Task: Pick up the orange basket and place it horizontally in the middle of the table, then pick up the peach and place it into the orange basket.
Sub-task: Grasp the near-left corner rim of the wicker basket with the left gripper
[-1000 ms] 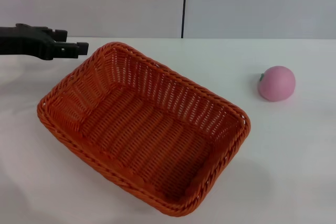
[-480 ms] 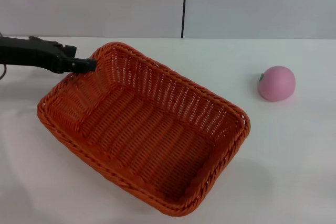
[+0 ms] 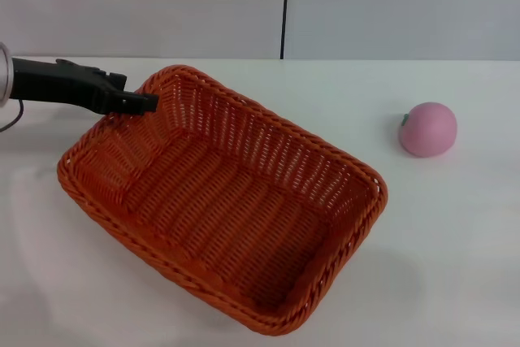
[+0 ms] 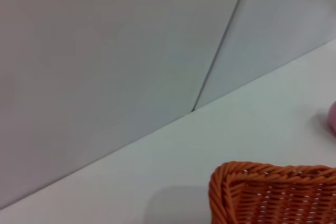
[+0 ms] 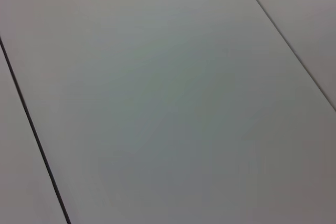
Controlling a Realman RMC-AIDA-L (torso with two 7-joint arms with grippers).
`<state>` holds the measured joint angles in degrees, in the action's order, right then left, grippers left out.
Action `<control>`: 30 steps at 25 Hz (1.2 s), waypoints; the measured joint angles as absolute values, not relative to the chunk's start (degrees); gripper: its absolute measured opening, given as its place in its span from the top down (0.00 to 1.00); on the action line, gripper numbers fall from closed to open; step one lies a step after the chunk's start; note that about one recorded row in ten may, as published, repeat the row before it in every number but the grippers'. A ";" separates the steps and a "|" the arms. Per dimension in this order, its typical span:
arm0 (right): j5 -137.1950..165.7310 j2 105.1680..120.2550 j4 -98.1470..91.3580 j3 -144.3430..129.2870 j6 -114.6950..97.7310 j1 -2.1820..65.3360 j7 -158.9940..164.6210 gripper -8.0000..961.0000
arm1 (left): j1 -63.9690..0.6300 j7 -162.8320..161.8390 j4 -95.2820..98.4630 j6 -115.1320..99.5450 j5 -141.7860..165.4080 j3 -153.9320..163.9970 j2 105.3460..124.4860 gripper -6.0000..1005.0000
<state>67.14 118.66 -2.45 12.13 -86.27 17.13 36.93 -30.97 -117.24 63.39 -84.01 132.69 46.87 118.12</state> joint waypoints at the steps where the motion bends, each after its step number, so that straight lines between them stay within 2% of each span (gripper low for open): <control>1: 67.14 118.63 -2.52 12.13 -86.22 17.11 37.42 0.35 | -30.97 -117.24 63.39 -84.01 132.69 46.87 118.12 0.26; 25: 67.15 118.75 -3.25 12.13 -83.24 16.94 39.02 0.35 | -31.81 -119.94 60.34 -81.18 135.83 50.43 118.28 0.26; 30: 67.15 118.75 -3.30 12.56 -82.79 16.68 39.03 0.35 | -31.74 -121.84 60.90 -81.11 136.06 50.40 118.05 0.37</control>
